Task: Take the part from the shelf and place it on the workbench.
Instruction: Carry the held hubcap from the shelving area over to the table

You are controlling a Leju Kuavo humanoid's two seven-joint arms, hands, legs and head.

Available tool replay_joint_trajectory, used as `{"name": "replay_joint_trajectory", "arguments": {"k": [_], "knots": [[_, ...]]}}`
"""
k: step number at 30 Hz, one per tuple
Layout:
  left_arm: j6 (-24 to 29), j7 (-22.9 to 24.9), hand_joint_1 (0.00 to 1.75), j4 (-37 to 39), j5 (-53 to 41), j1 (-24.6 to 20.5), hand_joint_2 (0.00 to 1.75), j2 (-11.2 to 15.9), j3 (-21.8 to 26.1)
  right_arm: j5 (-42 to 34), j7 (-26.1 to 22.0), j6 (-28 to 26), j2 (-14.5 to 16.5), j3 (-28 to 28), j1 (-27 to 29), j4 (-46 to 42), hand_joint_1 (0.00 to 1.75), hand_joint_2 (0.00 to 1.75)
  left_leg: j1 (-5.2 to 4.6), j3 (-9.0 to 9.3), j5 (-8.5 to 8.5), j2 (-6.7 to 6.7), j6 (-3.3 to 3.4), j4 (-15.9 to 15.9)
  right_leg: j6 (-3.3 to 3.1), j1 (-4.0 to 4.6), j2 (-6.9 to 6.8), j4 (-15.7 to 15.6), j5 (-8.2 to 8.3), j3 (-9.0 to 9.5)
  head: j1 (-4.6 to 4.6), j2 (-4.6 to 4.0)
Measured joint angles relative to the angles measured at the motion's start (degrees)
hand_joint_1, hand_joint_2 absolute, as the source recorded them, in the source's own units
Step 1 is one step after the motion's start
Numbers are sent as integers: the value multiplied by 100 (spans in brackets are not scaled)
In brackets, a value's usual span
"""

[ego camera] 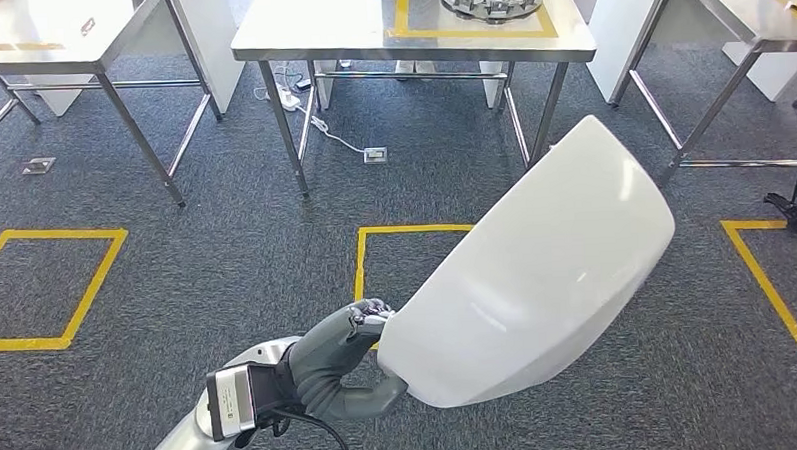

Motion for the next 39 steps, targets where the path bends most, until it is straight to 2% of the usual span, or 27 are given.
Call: {"name": "replay_joint_trajectory", "arguments": {"k": [2,4,5,6,8,9,10,11,12,13,14,15,16,19,21,22,24,25,26,27,29,31,34,35,37,39], "knots": [[-13,2,175,5,1,-2,175,-1,-3,-2,0,-1,0,-4,8,0,0,0,-11,53,-15,-1,-61,14,-59,18,-7,-125,-57,51,1,0],[-28,4,175,0,1,-6,175,0,-6,-3,-2,-1,13,-8,24,0,0,0,-24,88,-27,7,-119,114,-114,-30,-3,-189,9,181,5,0],[-33,3,175,-3,1,-14,175,2,-7,-3,-3,0,20,-11,23,0,0,0,-23,36,-60,11,-154,263,-137,-55,-3,-203,4,254,-8,0],[-35,4,175,-5,1,-20,175,3,-8,-3,-6,1,27,-14,17,0,0,0,-11,-94,-134,15,-193,520,-151,-79,-2,-214,-19,320,-22,0],[-40,4,175,1,2,-24,175,10,-12,-3,-7,5,30,-19,10,-1,0,0,49,-537,-410,22,-274,1208,-154,-99,-1,-217,-94,397,-55,0],[-41,4,175,8,1,-19,175,16,-14,-3,-7,10,31,-21,14,-1,0,0,83,-755,-546,26,-310,1467,-142,-111,1,-217,-138,437,-60,0],[-42,4,175,14,1,-13,175,24,-15,-3,-6,14,33,-22,21,-1,0,0,113,-898,-604,32,-343,1565,-126,-124,4,-217,-184,486,-63,0],[-43,4,175,19,1,-11,175,31,-16,-3,-5,19,35,-22,26,-1,0,0,139,-943,-529,40,-373,1461,-105,-142,6,-216,-233,548,-66,0],[-43,4,175,21,1,-10,175,35,-16,-3,-5,22,39,-22,27,-1,0,0,161,-888,-316,49,-397,1164,-81,-162,9,-216,-287,620,-68,0],[-43,4,175,22,2,-10,175,42,-16,-3,-6,24,43,-22,26,-1,0,0,182,-784,1,62,-415,755,-51,-179,11,-216,-344,679,-74,0],[-43,4,175,26,2,-10,175,50,-17,-3,-7,26,45,-23,22,-1,0,0,187,-692,249,85,-410,404,-14,-190,15,-211,-401,739,-84,0],[-44,4,175,30,2,-10,175,56,-18,-3,-7,25,47,-23,18,-1,0,0,185,-624,418,105,-380,164,27,-194,17,-211,-451,775,-93,0],[-45,4,175,32,2,-8,175,62,-19,-3,-7,23,46,-24,15,-1,0,0,177,-600,506,118,-334,53,72,-189,13,-218,-489,801,-99,0],[-50,-2,175,28,2,-13,175,56,-20,-3,-9,20,49,-25,5,-1,0,0,171,-537,483,94,-176,38,190,-188,-3,-122,-466,829,-90,0],[-54,-16,175,25,4,-28,175,49,-21,-3,-14,23,52,-25,-17,-1,0,0,185,-428,438,81,-103,7,219,-193,-1,326,-448,588,-64,0],[-56,-22,175,27,5,-34,175,49,-21,-9,-31,30,54,-25,-26,-1,0,0,187,-382,402,81,-75,-7,227,-190,1,681,-522,359,-49,0],[-56,-28,175,42,7,-37,175,51,-21,-58,-142,71,54,-27,-20,-1,0,0,175,-316,324,68,-44,-10,233,-175,7,1316,-818,-138,-27,0],[-52,-32,175,52,7,-34,175,54,-21,-100,-248,109,53,-30,-8,-1,0,0,169,-270,278,56,-40,-10,227,-167,9,1461,-920,-320,-19,0],[-47,-38,175,62,7,-32,175,57,-21,-147,-368,150,54,-34,2,-1,0,0,165,-212,229,44,-43,-10,214,-159,10,1419,-897,-408,-11,0],[-42,-46,175,68,7,-30,175,60,-21,-194,-485,190,54,-42,8,-1,0,0,162,-143,176,34,-50,-10,198,-149,11,1201,-747,-401,-3,0],[-34,-60,175,74,7,-29,175,65,-21,-300,-682,279,49,-83,12,-1,0,0,155,-3,61,30,-76,-5,152,-125,9,435,-177,-203,15,0],[-31,-71,175,78,6,-20,175,71,-21,-406,-794,372,43,-142,12,-1,0,0,138,76,-41,20,-132,-20,90,-90,-1,-56,121,-55,34,0],[-29,-79,175,76,4,-12,175,75,-21,-538,-842,465,41,-216,9,-1,0,0,118,151,-57,12,-242,56,-14,-100,10,-146,130,66,37,0],[-29,-80,175,73,4,-16,175,75,-21,-574,-844,483,41,-246,5,-1,0,0,117,130,-39,17,-268,195,-53,-115,17,-162,112,134,27,0],[-29,-80,175,71,4,-27,175,76,-21,-632,-834,500,42,-305,-7,-1,0,0,126,-154,-123,31,-310,713,-112,-126,23,-179,40,260,-5,0],[-28,-79,175,78,2,-25,175,81,-21,-658,-820,503,42,-353,-8,-1,0,0,135,-613,-402,37,-348,1343,-135,-125,35,-179,-45,341,-31,0]]}}
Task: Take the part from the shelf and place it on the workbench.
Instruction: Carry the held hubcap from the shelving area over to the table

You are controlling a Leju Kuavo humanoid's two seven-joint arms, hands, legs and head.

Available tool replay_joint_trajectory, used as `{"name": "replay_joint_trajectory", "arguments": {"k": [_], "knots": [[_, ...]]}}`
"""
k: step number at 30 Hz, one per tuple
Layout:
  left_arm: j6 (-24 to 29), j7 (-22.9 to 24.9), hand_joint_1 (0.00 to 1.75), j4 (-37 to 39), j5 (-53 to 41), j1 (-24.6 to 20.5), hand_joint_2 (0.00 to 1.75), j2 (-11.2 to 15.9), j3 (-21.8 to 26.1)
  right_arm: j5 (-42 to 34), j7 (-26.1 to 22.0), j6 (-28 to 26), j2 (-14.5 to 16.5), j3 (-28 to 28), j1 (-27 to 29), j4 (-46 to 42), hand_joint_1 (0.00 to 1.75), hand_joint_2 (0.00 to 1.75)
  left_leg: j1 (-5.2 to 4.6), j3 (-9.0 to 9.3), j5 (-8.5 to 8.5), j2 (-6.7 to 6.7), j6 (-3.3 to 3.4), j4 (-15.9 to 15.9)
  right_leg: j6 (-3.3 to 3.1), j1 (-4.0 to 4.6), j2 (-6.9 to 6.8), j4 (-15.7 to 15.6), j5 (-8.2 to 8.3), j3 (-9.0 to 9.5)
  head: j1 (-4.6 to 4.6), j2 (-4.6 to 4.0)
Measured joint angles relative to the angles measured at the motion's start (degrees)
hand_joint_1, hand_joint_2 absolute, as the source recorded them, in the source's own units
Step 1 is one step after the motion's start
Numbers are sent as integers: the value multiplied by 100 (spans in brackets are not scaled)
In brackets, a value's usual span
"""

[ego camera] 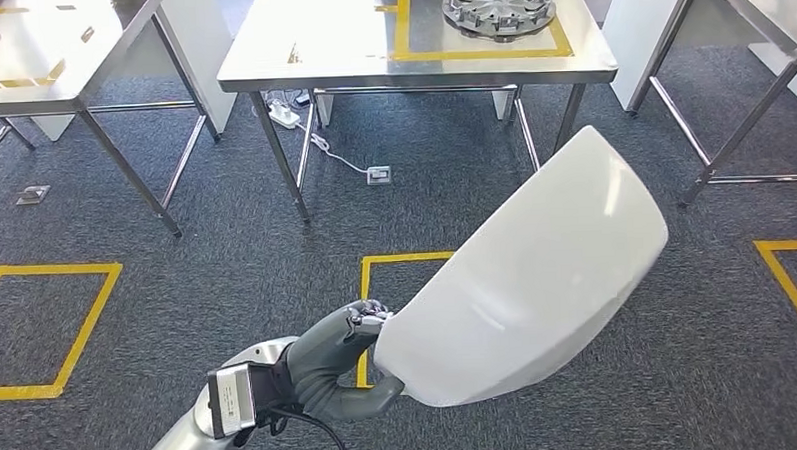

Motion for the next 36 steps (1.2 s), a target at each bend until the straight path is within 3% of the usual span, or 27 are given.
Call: {"name": "replay_joint_trajectory", "arguments": {"k": [2,3,5,7,8,11,13,15,17,18,19,21,22,26,28,31,33,34,36], "knots": [[1,1,175,8,-2,12,175,6,0,-15,4,0,0,-46,5,0,0,0,3,-287,-154,3,-14,183,3,1,24,1,-93,99,-10,0],[1,1,175,10,-3,15,175,8,0,-22,5,0,0,-65,5,0,0,0,3,-305,-51,3,-8,22,10,1,39,1,-142,163,-14,0],[1,1,175,11,-5,18,175,14,0,-41,5,0,5,-91,3,1,0,0,-4,-156,505,-7,41,-681,34,2,67,0,-243,287,-24,0],[1,1,175,13,-11,24,175,22,-1,-55,7,-3,16,-106,-3,1,0,0,-32,-16,902,-20,100,-1221,85,8,100,-12,-327,358,-33,0],[2,2,175,11,-16,27,175,26,0,-57,8,-6,21,-109,-4,2,0,0,-44,7,974,-25,136,-1329,124,10,112,-10,-342,377,-35,0],[3,1,175,-5,-35,29,175,13,1,-57,9,-10,23,-113,-3,1,0,0,-30,127,944,-14,247,-1397,233,17,102,122,-305,390,-27,0],[3,1,175,-14,-46,29,175,0,1,-57,10,-7,25,-115,-24,0,0,0,-8,247,905,6,308,-1435,264,16,68,589,-353,134,3,0],[3,1,175,-11,-63,35,175,-2,1,-57,10,-7,28,-122,-35,0,0,0,-13,312,834,26,344,-1442,297,15,49,1273,-623,-341,33,0],[3,1,175,-5,-77,47,175,-2,1,-56,16,-8,28,-136,-17,0,0,0,-17,382,753,34,347,-1440,330,14,45,1603,-808,-692,45,0],[3,1,175,-4,-78,50,175,-2,0,-51,21,-9,28,-142,-6,0,0,0,-17,433,711,39,341,-1439,336,14,41,1498,-714,-730,51,0],[3,1,175,-4,-78,52,175,-3,0,-47,26,-9,28,-146,0,0,0,0,-17,495,666,48,331,-1439,329,15,28,1193,-483,-659,59,0],[3,1,175,-3,-78,51,175,-7,0,-39,32,-9,26,-152,0,0,0,0,-22,606,569,72,293,-1436,276,29,-57,404,32,-387,75,0],[3,1,175,-4,-77,50,175,-9,0,-38,33,-8,25,-155,-6,0,0,0,-29,648,524,82,262,-1441,234,42,-102,136,127,-288,82,0],[3,1,175,-14,-76,46,175,-18,1,-37,41,-7,24,-163,-5,0,0,0,-50,774,476,108,102,-1366,56,46,-85,-65,124,-148,86,0],[3,1,175,-23,-76,35,175,-20,2,-38,43,-7,24,-169,-4,0,0,0,-39,659,393,90,35,-1068,-1,21,-49,-69,134,-49,57,0],[3,1,175,-24,-78,38,175,-16,2,-41,57,-8,24,-187,-13,0,0,0,-15,26,60,73,-18,-128,-32,19,-1,-70,56,33,13,0],[3,1,175,-15,-79,47,175,-10,2,-41,67,-11,24,-198,-8,0,0,0,-3,-313,-110,72,-20,161,-27,19,32,-70,-23,110,-2,0],[3,1,175,-13,-79,48,175,-9,2,-38,64,-16,25,-200,-4,0,0,0,1,-328,-23,72,-13,16,-18,19,47,-69,-62,161,-6,0],[3,2,175,-10,-79,45,175,-8,2,-22,44,-24,28,-201,0,1,0,0,4,-132,487,71,18,-692,13,17,72,-69,-146,269,-16,0]]}}
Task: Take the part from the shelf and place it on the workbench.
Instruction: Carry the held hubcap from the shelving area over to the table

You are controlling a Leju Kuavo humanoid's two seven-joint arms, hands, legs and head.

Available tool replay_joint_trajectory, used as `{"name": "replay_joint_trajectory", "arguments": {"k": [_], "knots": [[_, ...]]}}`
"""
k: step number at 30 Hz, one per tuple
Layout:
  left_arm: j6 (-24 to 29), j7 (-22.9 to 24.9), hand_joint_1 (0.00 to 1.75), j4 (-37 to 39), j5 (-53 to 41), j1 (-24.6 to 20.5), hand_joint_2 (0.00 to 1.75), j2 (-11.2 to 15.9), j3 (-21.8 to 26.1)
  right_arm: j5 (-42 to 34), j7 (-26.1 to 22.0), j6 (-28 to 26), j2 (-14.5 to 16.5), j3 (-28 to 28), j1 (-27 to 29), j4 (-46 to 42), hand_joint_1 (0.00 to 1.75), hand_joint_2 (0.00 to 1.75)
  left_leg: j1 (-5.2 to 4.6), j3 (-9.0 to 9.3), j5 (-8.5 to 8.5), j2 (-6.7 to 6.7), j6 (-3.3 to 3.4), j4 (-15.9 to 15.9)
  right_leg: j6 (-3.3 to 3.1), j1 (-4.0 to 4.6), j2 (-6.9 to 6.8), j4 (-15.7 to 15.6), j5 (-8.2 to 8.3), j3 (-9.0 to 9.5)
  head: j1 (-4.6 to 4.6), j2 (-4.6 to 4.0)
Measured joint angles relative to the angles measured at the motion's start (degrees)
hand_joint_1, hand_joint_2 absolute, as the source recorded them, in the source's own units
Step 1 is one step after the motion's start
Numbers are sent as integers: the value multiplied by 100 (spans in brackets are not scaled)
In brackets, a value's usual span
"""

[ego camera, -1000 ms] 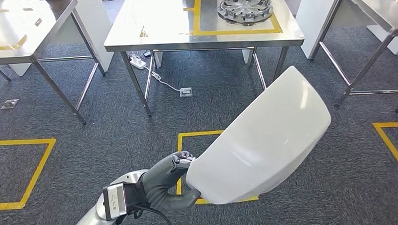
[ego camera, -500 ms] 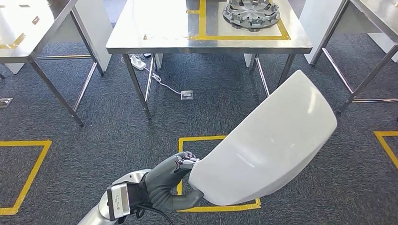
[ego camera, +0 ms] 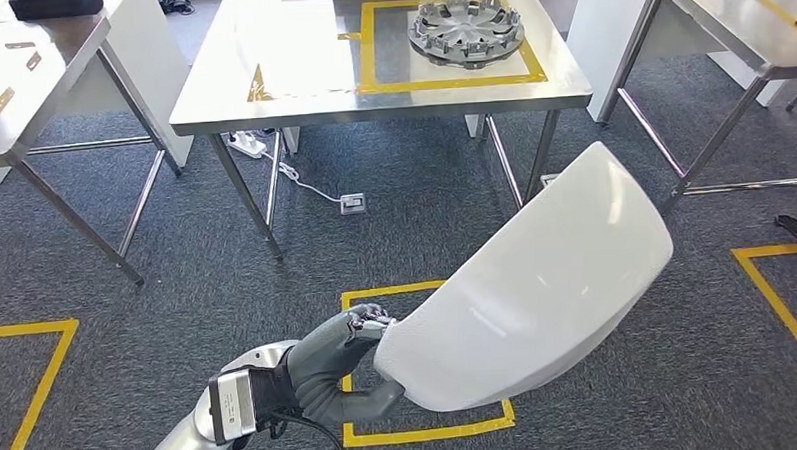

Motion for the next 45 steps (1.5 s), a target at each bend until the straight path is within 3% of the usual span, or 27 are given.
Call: {"name": "replay_joint_trajectory", "arguments": {"k": [2,5,7,9,11,12,13,14,16,17,19,22,23,26,27,28,29,31,33,36,37,39,41,42,43,44,45], "knots": [[-1,5,175,-1,-3,-1,175,0,-1,21,-23,-1,4,0,-3,0,0,0,-19,189,313,-1,52,-552,62,9,25,3,-85,80,-7,0],[-4,20,175,-20,-8,0,175,-8,-1,43,-32,2,4,0,-3,-1,0,0,-33,286,324,-17,190,-673,196,15,28,85,-124,153,-6,0],[-5,23,175,-40,-10,-4,175,-17,-1,49,-30,4,6,0,-10,1,0,0,-24,389,354,-14,274,-693,256,7,3,309,-199,100,13,0],[-5,26,175,-57,-13,-6,175,-24,-1,50,-21,5,9,0,-29,1,0,0,-25,452,322,-4,322,-700,284,0,-22,859,-441,-221,43,0],[-6,33,175,-62,-14,0,175,-27,-2,49,-5,-7,9,0,-27,-1,0,0,-35,472,274,-9,343,-697,295,-1,-27,1489,-718,-695,64,0],[-7,39,175,-61,-14,3,175,-27,-2,48,1,-13,9,0,-18,-1,0,0,-39,495,242,-13,343,-696,295,-1,-28,1616,-750,-854,70,0],[-7,47,175,-61,-15,5,175,-27,-2,48,6,-17,9,0,-10,-1,0,0,-40,531,207,-18,338,-695,293,-1,-29,1555,-670,-916,76,0],[-7,54,175,-62,-15,5,175,-27,-2,50,8,-18,9,0,-5,-1,0,0,-40,584,166,-20,326,-695,285,1,-34,1279,-453,-864,84,0],[-7,66,175,-64,-18,6,175,-27,-2,60,12,-18,8,0,1,-1,0,0,-46,689,75,-14,287,-693,246,21,-66,507,65,-629,97,0],[-7,72,175,-69,-20,7,175,-26,-2,68,21,-18,8,0,2,-1,0,0,-52,733,28,-13,255,-700,215,39,-86,234,176,-537,103,0],[-7,79,175,-83,-25,11,175,-24,-2,80,43,-14,7,0,6,-1,0,0,-66,816,-9,-13,178,-702,136,64,-99,56,148,-473,113,0],[-7,81,175,-113,-27,9,175,-16,-2,84,62,-1,9,0,12,-1,0,0,-72,853,-77,-20,72,-522,14,20,-79,7,184,-288,102,0],[-7,81,175,-124,-27,7,175,-13,-2,82,66,-3,10,0,6,-1,0,0,-65,753,-165,-23,47,-308,-11,7,-77,4,174,-221,85,0],[-7,83,175,-133,-28,5,175,-1,-2,69,82,-27,11,0,-9,-1,0,0,-31,69,-574,-28,-14,680,-35,2,-68,1,73,-117,33,0],[-7,89,175,-132,-28,6,175,2,-1,67,87,-33,11,0,-7,-1,0,0,-23,-114,-646,-27,-26,843,-32,2,-62,2,28,-76,23,0],[-7,94,175,-132,-28,6,175,5,-1,67,90,-36,11,0,-4,-1,0,0,-16,-197,-614,-27,-30,813,-26,2,-55,2,-20,-23,16,-1],[-7,99,175,-130,-28,3,175,6,0,67,97,-39,11,0,-3,-1,0,0,-11,-187,-458,-26,-25,595,-17,2,-48,2,-75,46,9,-1],[-7,105,175,-122,-24,-7,175,9,0,67,134,-50,12,0,-9,-1,0,0,-13,-14,113,-27,12,-132,14,5,-40,6,-196,191,-1,-1],[-7,117,175,-104,-13,-20,175,14,0,66,189,-74,13,0,-30,-1,0,0,-37,108,473,-29,75,-584,76,12,-30,1,-298,279,-6,0],[-5,135,175,-91,1,-58,175,0,2,59,265,-105,11,0,-64,-1,0,0,-48,191,480,-46,197,-653,181,13,-26,80,-306,297,-3,0],[-5,138,175,-92,4,-79,175,-11,2,54,281,-113,13,0,-74,0,0,0,-38,236,458,-50,238,-672,209,12,-31,237,-271,232,4,0],[-3,144,175,-92,15,-114,175,-33,2,43,297,-126,16,0,-94,0,0,0,-17,338,401,-50,300,-708,251,4,-42,830,-314,-137,34,0],[-1,152,175,-81,28,-127,175,-38,2,28,321,-137,14,-1,-93,-1,0,0,-18,411,321,-50,325,-715,281,-2,-47,1491,-582,-653,63,0],[0,155,175,-72,32,-126,175,-38,1,21,336,-140,12,-2,-86,-1,0,0,-18,451,278,-54,325,-715,291,-4,-48,1668,-701,-852,71,0],[0,156,175,-64,35,-125,175,-38,1,17,346,-141,11,-3,-78,-1,0,0,-18,500,232,-58,320,-714,295,-4,-49,1680,-718,-971,79,0],[0,156,175,-58,37,-124,175,-38,0,14,351,-141,11,-4,-74,-1,0,0,-18,562,182,-60,309,-714,293,-5,-51,1507,-595,-993,88,0],[0,156,175,-55,38,-125,175,-39,0,12,351,-142,10,-4,-72,-1,0,0,-17,633,127,-60,294,-713,285,-5,-56,1166,-343,-921,97,0]]}}
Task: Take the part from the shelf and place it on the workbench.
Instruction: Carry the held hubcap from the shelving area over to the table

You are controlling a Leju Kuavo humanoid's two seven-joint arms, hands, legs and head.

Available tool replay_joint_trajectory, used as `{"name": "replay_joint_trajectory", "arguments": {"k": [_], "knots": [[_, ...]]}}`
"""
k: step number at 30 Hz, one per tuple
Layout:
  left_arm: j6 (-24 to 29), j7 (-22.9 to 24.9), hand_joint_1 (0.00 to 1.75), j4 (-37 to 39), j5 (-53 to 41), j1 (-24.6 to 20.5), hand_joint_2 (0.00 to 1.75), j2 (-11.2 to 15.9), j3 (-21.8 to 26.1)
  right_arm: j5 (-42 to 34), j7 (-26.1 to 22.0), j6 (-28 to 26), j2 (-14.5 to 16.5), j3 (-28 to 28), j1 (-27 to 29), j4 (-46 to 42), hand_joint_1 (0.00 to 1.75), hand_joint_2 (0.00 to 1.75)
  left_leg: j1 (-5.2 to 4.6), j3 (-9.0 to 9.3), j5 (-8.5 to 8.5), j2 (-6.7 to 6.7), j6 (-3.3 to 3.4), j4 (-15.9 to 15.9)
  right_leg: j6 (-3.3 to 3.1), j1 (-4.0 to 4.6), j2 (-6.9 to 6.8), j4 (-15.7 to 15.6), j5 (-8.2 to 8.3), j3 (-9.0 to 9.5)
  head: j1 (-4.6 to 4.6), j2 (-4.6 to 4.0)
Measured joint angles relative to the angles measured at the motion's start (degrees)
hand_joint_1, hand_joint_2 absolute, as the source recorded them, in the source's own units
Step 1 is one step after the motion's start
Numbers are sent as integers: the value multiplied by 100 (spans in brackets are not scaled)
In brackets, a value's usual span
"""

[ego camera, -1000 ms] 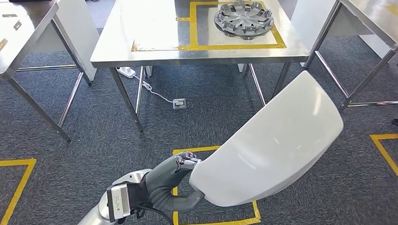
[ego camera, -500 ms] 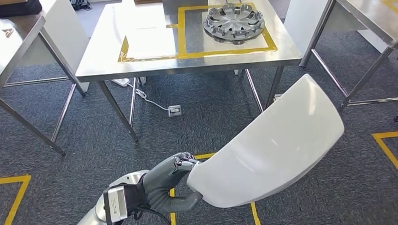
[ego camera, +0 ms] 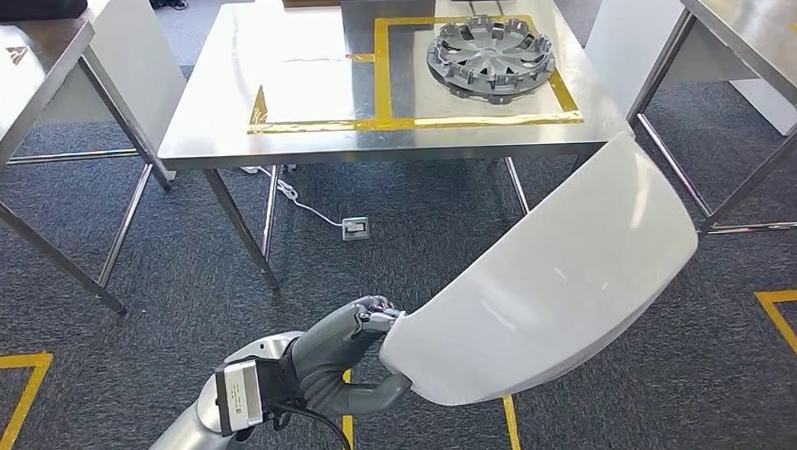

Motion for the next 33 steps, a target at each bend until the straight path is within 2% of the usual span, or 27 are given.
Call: {"name": "replay_joint_trajectory", "arguments": {"k": [1,2,3,4,7,8,9,10,12,13,14,15,17,18,19,20,22,23,24,26,27,28,29,30,31,33], "knots": [[0,0,175,2,3,-2,175,-1,0,-2,-2,-3,-1,0,3,0,0,0,-1,57,-55,3,-20,-1,-13,0,-13,-417,325,113,10,0],[0,1,175,5,6,-3,175,-2,0,-3,-1,-7,-1,0,3,1,0,0,-8,111,-108,3,-46,1,-37,8,-27,-762,548,213,19,0],[0,3,175,9,12,-5,175,-4,0,-3,2,-11,-1,0,3,1,0,0,-17,142,-155,4,-79,-8,-68,22,-39,-992,685,284,25,0],[0,5,175,12,20,-6,175,-4,0,-3,4,-20,-1,0,5,1,0,0,-25,171,-176,3,-116,0,-105,30,-43,-1099,725,312,30,0],[9,5,175,10,51,-8,175,-5,0,7,9,-43,-1,0,10,0,0,0,-33,261,-199,5,-215,73,-231,21,-15,-1135,655,431,23,0],[14,3,175,6,57,-15,175,-5,0,11,10,-45,-1,0,7,0,0,0,-29,225,-240,7,-239,194,-270,16,-9,-1139,627,499,9,0],[20,1,175,3,60,-24,175,-5,0,13,11,-47,-1,0,4,0,0,0,-21,118,-320,9,-264,419,-301,10,-3,-1144,595,567,-7,0],[25,-2,175,1,61,-30,175,-5,0,14,13,-48,-1,0,2,0,0,0,-12,-69,-435,10,-287,744,-323,11,-4,-1149,553,618,-23,0],[33,-4,175,6,62,-20,175,3,0,17,18,-49,-2,-1,5,0,0,0,-2,-548,-711,10,-323,1414,-340,18,-1,-1148,465,709,-49,0],[35,-4,175,10,62,-6,175,10,0,19,21,-49,-2,-1,8,0,0,0,-1,-728,-775,10,-324,1581,-342,22,3,-1148,416,762,-55,0],[35,-4,175,12,62,5,175,16,0,23,24,-48,-2,-2,10,0,0,0,-2,-816,-730,10,-312,1557,-340,28,7,-1148,363,826,-62,0],[35,-4,175,10,63,10,175,19,0,27,26,-48,-2,-2,10,0,0,0,-7,-816,-566,10,-286,1354,-337,34,12,-1148,307,900,-67,0],[35,-4,175,2,63,12,175,24,1,35,25,-43,4,-2,8,1,0,0,-39,-672,19,8,-191,640,-321,44,15,-1149,190,1034,-79,-1],[35,-4,175,0,63,14,175,28,2,37,27,-39,14,-2,5,2,0,0,-65,-615,239,7,-150,334,-302,48,19,-1150,141,1077,-80,-1],[35,-4,175,-4,63,15,175,32,3,38,29,-36,21,-2,0,2,0,0,-89,-578,387,6,-115,131,-272,45,19,-1159,97,1095,-85,-1],[35,-4,175,-9,63,17,175,34,5,39,32,-33,29,-2,-3,3,0,0,-108,-566,446,1,-87,26,-234,41,18,-1152,76,1111,-87,-1],[35,-5,175,-27,63,17,175,30,9,44,34,-32,24,-2,-5,3,0,0,-103,-491,408,-7,-35,-22,-169,39,12,-1121,72,1143,-93,0],[35,-5,175,-37,63,15,175,26,10,47,32,-29,22,-2,-8,3,0,0,-88,-423,396,-10,-2,-50,-144,41,8,-1004,96,1122,-88,0],[35,-6,175,-46,63,13,175,21,10,51,29,-22,21,-2,-17,2,0,0,-69,-348,370,-7,25,-71,-120,40,6,-804,104,1026,-78,0],[36,-7,175,-63,62,20,175,14,11,60,15,-4,17,-2,-30,2,0,0,-46,-225,298,-2,59,-96,-58,24,2,-139,-14,610,-49,0],[39,-7,175,-68,57,33,175,14,11,67,7,4,12,-2,-26,2,0,0,-41,-182,251,-2,64,-97,-25,13,2,183,-157,353,-36,0],[43,-7,175,-71,49,51,175,15,11,78,-3,10,6,-2,-15,2,0,0,-37,-134,201,-7,63,-96,2,2,2,399,-299,137,-27,0],[48,-8,175,-73,34,75,175,17,11,90,-14,20,0,-2,-2,2,0,0,-32,-74,147,-13,56,-96,18,-6,1,456,-367,-5,-17,0],[54,-11,175,-76,17,98,175,19,11,98,-30,30,-4,-2,8,2,0,0,-24,-1,87,-18,42,-94,26,-13,1,321,-298,-48,-8,0],[57,-15,175,-81,-2,116,175,20,11,104,-46,38,-7,-2,12,2,0,0,-16,81,24,-21,23,-92,26,-19,-2,23,-90,-2,0,0],[64,-27,175,-91,-34,138,175,23,12,107,-73,46,-9,-2,15,2,0,0,-12,214,-108,-21,-29,-78,9,-24,-21,-731,494,186,21,0]]}}
